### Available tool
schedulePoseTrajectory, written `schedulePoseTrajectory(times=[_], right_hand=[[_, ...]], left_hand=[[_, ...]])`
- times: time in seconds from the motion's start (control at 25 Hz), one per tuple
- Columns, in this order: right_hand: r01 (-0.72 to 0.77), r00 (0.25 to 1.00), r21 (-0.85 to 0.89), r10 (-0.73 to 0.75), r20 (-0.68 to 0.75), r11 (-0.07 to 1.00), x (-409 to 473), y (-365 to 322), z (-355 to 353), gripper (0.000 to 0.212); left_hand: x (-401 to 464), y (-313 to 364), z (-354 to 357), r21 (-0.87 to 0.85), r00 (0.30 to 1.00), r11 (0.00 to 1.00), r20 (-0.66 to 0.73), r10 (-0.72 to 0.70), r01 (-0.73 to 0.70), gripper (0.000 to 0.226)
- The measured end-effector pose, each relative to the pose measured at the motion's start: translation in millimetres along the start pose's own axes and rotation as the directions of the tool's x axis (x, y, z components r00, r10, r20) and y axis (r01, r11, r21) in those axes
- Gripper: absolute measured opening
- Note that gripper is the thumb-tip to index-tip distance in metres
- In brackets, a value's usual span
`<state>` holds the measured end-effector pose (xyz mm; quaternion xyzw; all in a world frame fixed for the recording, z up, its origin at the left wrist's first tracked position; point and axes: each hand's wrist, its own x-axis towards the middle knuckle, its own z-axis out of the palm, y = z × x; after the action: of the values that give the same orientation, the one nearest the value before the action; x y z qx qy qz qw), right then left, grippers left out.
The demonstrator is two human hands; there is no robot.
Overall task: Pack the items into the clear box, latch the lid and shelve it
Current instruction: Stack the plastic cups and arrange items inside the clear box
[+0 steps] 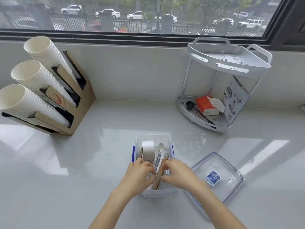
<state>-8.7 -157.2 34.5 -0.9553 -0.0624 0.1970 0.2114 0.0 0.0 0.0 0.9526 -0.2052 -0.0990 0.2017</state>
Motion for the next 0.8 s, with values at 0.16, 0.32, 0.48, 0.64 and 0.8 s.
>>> schedulePoseTrajectory(times=[0.16,0.32,0.48,0.64,0.8], right_hand=[[0.02,0.999,-0.217,-0.011,0.041,0.976,1,0,8,0.037],[0.027,0.999,-0.264,-0.017,0.038,0.964,3,-2,13,0.038],[0.036,0.999,-0.235,-0.026,0.048,0.971,1,0,12,0.041],[0.046,0.999,-0.162,-0.042,0.027,0.986,-1,2,0,0.043],[0.064,0.998,-0.007,-0.064,0.003,0.998,1,8,-21,0.04]], left_hand=[[0,1,1,0.061,1.0,0.998,-0.021,-0.007,0.008,0.024],[-1,-1,1,0.061,0.999,0.998,-0.048,-0.009,0.012,0.023],[-3,-2,-2,0.017,0.998,1.0,-0.058,-0.023,0.024,0.021],[-3,-1,-11,-0.128,0.994,0.992,-0.107,-0.036,0.022,0.017],[0,4,-22,-0.301,0.981,0.954,-0.184,-0.059,0.001,0.012]])
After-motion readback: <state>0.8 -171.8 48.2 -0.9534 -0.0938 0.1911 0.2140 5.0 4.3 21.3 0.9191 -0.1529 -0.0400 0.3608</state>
